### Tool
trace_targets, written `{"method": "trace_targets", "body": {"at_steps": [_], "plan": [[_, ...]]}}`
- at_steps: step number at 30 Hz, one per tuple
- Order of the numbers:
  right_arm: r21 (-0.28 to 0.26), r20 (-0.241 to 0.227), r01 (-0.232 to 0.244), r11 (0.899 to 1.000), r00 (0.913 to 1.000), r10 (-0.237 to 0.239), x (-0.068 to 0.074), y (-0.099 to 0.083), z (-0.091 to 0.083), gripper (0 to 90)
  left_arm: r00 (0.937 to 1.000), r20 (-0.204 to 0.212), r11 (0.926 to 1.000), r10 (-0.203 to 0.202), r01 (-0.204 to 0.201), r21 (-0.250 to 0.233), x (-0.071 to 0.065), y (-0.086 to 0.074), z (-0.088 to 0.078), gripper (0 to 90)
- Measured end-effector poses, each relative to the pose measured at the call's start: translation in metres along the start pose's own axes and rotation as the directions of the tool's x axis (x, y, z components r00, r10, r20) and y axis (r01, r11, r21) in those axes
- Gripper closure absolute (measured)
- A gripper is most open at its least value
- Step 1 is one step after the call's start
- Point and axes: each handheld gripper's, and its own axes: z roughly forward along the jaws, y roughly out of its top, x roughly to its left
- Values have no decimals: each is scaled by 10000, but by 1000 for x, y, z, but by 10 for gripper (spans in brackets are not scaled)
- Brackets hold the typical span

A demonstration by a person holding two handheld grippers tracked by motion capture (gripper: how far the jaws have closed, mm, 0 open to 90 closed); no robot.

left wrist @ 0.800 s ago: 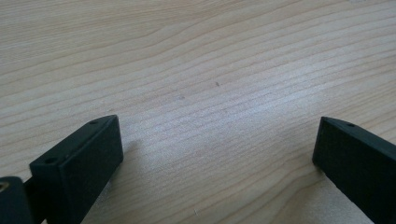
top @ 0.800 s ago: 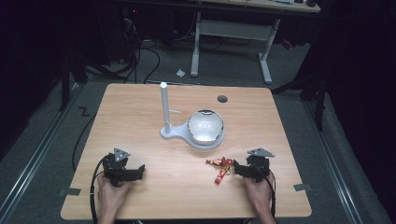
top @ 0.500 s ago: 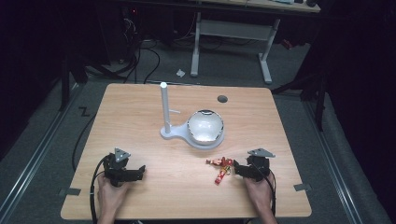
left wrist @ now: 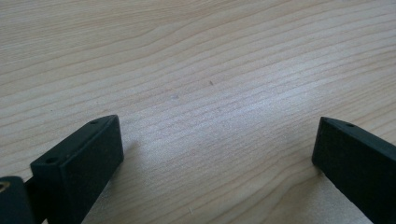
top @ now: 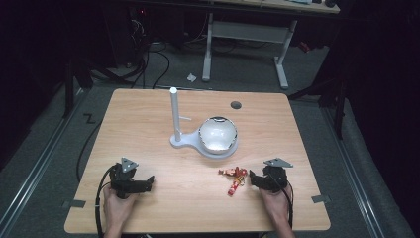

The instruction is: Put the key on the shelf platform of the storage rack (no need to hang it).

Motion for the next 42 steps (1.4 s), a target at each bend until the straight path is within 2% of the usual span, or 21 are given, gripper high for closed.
{"method": "trace_targets", "body": {"at_steps": [4,7,15,20,21,27,34,39,42], "plan": [[-89,33,-24,10000,10000,24,-4,-3,-4,305,10000,41,10000,-84,85,-49,1,0,-1,30],[-225,27,144,9996,9999,-143,-6,-6,-9,332,9999,41,9999,-125,125,-94,1,-1,-1,32],[-434,-558,170,9989,9983,-194,-4,-10,-22,373,10000,-38,10000,-60,60,-47,0,0,-1,36],[-591,-972,203,9980,9949,-260,0,-14,-30,395,9998,7,9998,-177,177,-132,1,-1,-1,46],[-592,-1081,163,9981,9939,-227,2,-14,-31,397,9999,-9,9998,-166,166,-132,1,-1,-1,49],[-587,-1524,599,9965,9860,-683,12,-17,-34,401,9999,-61,9999,-108,107,-95,1,-1,-1,52],[-707,-1736,1059,9919,9779,-1168,26,-11,-40,400,9999,-88,9999,-49,49,-90,0,-1,-1,57],[-779,-1826,1209,9896,9741,-1334,31,-6,-42,397,10000,-80,9999,-48,47,-98,-1,-1,-1,61],[-857,-1924,1358,9870,9698,-1501,36,0,-41,369,10000,-84,9999,-52,51,-100,-1,-1,-1,61]]}}
